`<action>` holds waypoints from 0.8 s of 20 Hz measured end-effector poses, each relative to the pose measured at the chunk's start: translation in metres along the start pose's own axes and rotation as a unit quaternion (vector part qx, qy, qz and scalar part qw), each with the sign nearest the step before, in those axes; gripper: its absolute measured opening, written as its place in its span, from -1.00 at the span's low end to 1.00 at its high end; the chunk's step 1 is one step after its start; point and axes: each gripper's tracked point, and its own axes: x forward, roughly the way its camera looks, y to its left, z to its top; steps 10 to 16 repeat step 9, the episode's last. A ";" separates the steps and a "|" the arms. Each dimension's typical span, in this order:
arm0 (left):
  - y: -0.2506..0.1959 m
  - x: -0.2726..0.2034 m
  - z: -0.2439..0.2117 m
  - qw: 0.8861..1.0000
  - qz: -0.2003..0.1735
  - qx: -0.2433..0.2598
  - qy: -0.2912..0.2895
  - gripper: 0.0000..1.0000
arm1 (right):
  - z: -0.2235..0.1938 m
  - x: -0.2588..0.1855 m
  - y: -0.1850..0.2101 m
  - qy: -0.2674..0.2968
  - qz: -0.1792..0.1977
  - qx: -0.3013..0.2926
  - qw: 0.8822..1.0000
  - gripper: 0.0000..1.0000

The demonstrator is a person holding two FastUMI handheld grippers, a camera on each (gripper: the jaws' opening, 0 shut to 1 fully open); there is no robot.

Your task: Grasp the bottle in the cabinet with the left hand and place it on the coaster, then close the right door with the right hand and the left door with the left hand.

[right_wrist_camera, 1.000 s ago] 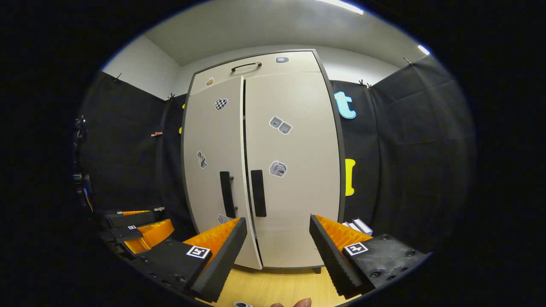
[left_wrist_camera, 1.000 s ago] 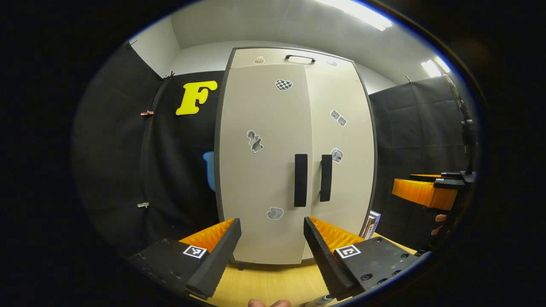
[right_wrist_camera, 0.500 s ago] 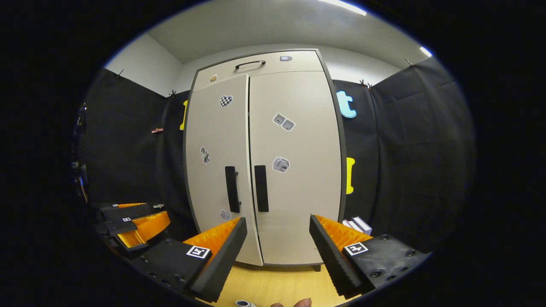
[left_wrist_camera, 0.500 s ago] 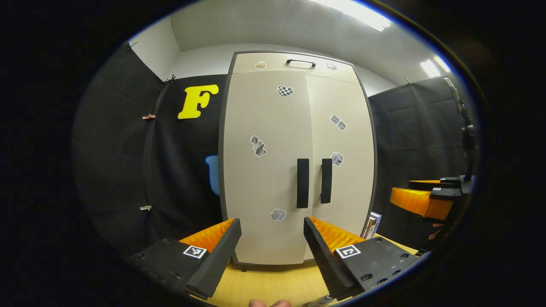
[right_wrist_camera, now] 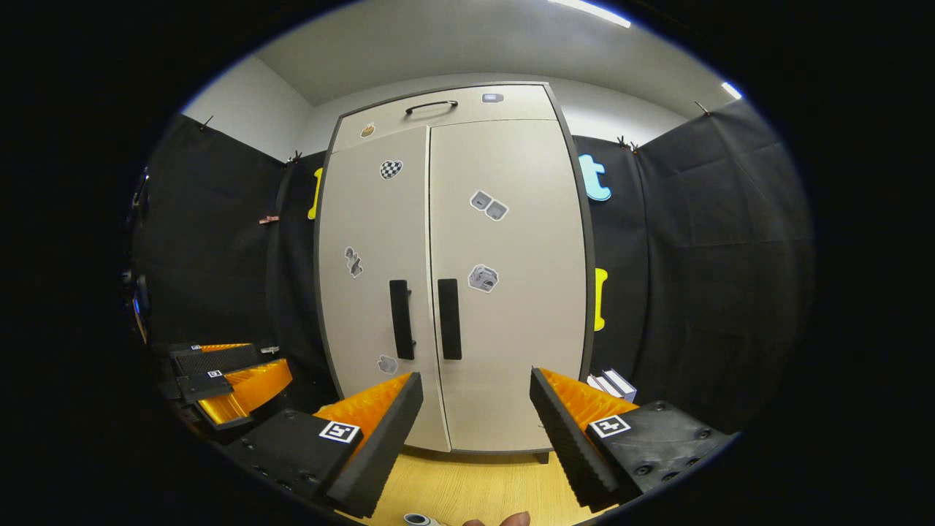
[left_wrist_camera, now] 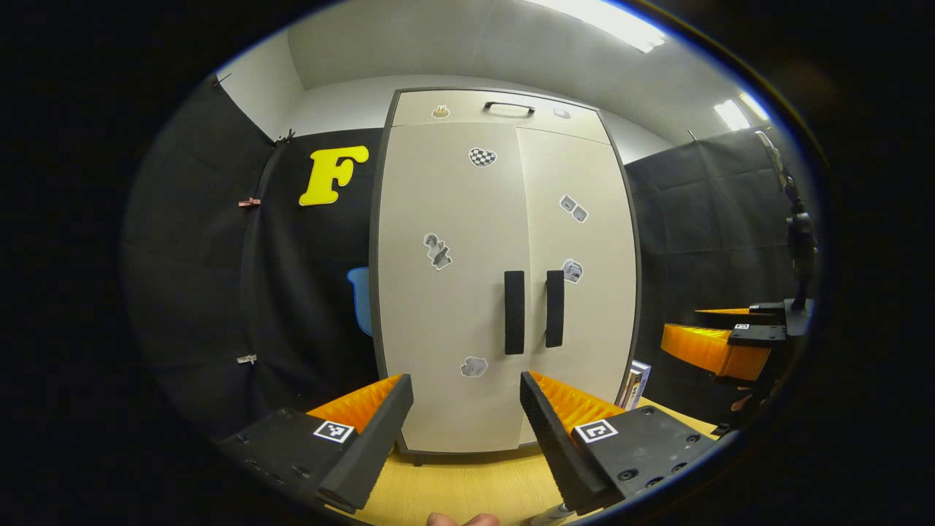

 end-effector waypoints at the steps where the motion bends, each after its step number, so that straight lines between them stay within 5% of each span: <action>1: 0.000 0.000 0.000 1.000 -0.001 0.000 0.001 0.88 | -0.001 0.000 0.001 0.001 0.000 0.000 1.000 0.95; 16: 0.003 0.004 -0.002 1.000 0.001 -0.005 0.004 0.88 | -0.001 0.002 -0.001 0.003 -0.002 -0.001 1.000 0.95</action>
